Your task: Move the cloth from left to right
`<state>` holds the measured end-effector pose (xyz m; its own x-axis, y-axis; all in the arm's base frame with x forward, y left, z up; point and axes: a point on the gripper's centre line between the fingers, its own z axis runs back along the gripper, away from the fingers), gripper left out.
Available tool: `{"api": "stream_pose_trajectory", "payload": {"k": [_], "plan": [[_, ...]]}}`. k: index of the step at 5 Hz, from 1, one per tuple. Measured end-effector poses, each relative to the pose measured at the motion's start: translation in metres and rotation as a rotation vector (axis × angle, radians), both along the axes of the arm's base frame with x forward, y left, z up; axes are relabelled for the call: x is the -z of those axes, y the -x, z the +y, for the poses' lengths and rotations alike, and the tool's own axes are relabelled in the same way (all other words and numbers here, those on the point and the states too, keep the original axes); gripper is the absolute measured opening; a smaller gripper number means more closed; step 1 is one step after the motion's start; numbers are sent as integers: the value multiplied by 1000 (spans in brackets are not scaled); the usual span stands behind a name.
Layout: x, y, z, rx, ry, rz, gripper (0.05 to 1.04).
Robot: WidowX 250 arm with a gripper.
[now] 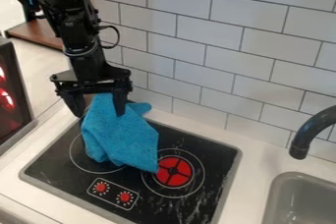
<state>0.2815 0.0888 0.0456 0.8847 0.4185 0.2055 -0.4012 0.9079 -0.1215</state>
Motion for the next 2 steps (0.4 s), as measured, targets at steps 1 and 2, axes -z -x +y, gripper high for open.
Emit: {"api": "stream_pose_trajectory", "payload": {"k": [1, 2], "plan": [[9, 3, -2, -5, 7, 31, 1000], [33, 1, -3, -49, -18, 86, 1000]]}}
